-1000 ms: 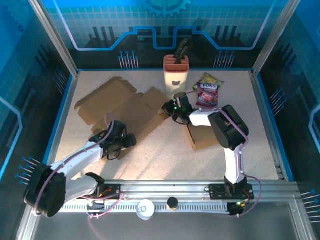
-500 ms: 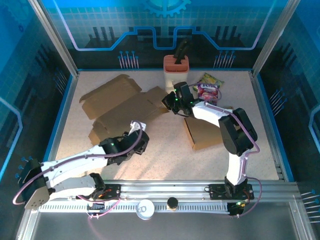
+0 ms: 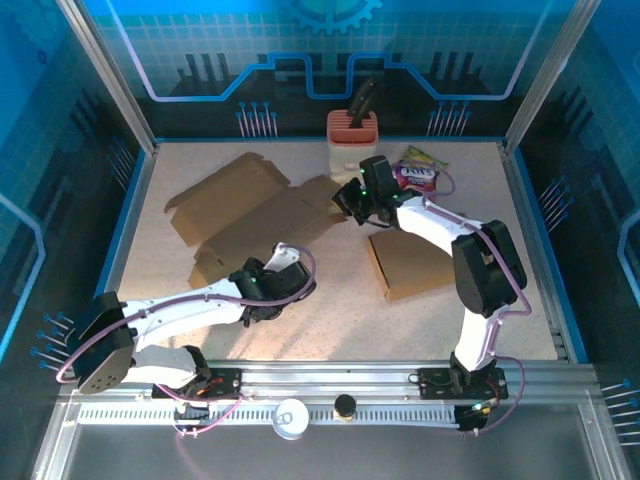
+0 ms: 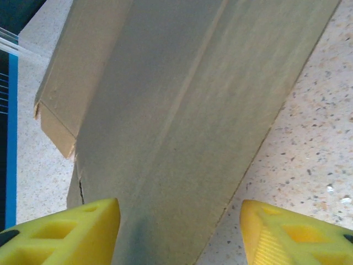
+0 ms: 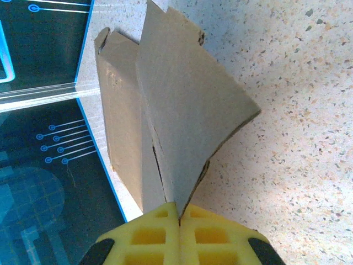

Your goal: Fold the paper box

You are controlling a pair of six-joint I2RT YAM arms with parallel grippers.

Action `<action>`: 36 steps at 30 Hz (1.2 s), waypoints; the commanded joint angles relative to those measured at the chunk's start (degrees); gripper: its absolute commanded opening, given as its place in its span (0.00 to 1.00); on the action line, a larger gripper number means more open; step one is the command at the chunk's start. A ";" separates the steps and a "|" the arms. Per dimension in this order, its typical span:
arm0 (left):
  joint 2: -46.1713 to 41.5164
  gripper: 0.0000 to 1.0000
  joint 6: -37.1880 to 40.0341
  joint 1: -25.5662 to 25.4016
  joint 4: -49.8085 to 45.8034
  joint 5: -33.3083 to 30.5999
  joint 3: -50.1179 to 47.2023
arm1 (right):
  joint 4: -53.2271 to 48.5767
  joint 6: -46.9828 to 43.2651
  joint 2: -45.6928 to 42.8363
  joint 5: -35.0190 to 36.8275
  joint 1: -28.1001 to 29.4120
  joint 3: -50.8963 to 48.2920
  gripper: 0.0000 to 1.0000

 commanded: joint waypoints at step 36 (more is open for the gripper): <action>-8.42 0.00 12.09 0.74 -0.46 7.20 9.38 | -1.06 3.06 -18.06 22.40 23.31 -5.99 0.56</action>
